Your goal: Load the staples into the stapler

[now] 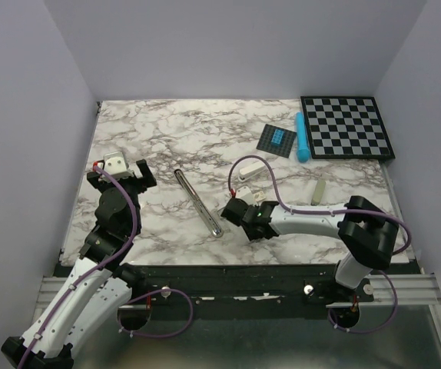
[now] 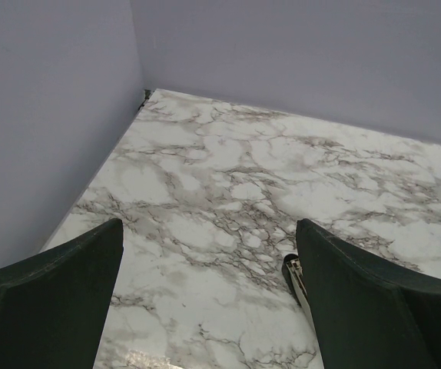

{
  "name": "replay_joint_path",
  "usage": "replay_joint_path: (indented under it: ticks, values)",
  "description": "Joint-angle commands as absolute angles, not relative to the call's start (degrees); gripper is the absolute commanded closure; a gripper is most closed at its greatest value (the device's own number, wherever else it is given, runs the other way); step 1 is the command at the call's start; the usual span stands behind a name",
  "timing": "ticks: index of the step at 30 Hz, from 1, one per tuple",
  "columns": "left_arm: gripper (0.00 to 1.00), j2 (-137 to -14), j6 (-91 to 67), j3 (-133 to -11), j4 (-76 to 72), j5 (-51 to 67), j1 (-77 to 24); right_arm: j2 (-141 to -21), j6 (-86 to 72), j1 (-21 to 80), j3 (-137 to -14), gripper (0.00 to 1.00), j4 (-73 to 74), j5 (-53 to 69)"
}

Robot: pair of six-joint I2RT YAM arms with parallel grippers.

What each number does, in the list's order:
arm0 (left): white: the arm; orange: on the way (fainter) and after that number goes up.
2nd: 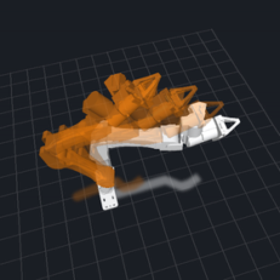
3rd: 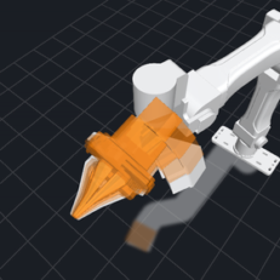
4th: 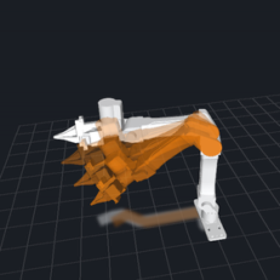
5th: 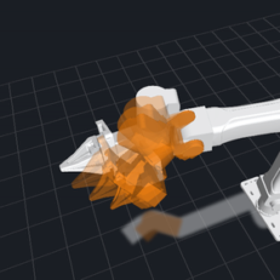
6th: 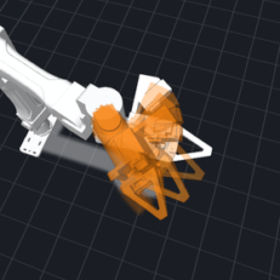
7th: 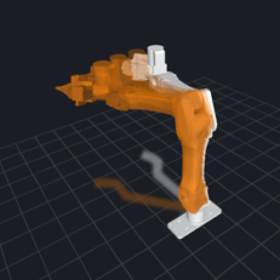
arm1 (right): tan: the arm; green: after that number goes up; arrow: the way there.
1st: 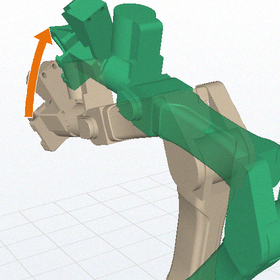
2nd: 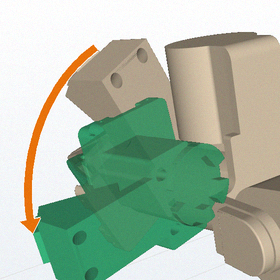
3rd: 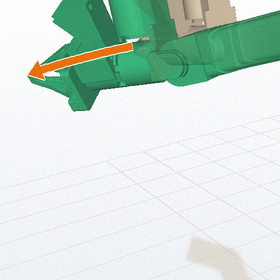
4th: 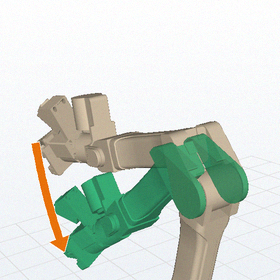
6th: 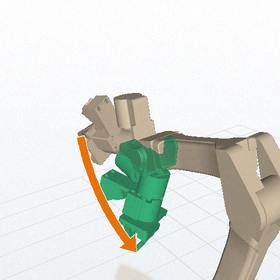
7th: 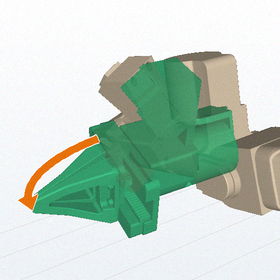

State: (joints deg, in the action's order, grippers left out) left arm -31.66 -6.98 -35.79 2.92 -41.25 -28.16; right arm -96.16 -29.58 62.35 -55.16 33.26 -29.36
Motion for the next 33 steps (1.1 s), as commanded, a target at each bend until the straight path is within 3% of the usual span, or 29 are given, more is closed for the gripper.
replay_joint_path:
  ticks: [1, 9, 16, 21, 30, 31, 33]
  values:
    - [0.01, -31.6, -7.6, -35.7, 3.9, -40.2, -27.9, -94.2, -30.0, 59.9, -52.2, 0.59, 30.0, -23.3]
    - [0.01, -31.6, -7.6, -35.8, 3.9, -40.3, -27.9, -92.5, -28.9, 54.7, -48.3, 0.64, 23.8, -14.9]
    - [0.01, -31.6, -7.6, -35.7, 4.0, -40.3, -27.9, -92.2, -28.7, 53.8, -47.8, 0.83, 23.1, -13.3]
    - [0.01, -31.5, -7.6, -35.7, 3.9, -40.3, -27.9, -91.0, -28.4, 53.8, -50.7, 0.90, 29.2, -19.2]
    - [0.01, -31.8, -7.6, -35.7, 3.8, -40.2, -27.8, -95.2, -28.1, 54.5, -61.2, 0.89, 41.7, -34.0]
    - [0.01, -31.7, -7.6, -35.7, 3.8, -40.2, -27.8, -95.4, -26.9, 54.7, -61.3, 0.79, 41.0, -33.0]
    - [0.01, -31.7, -7.6, -35.8, 3.8, -40.1, -27.8, -94.7, -25.4, 54.7, -60.2, 0.75, 37.0, -27.0]
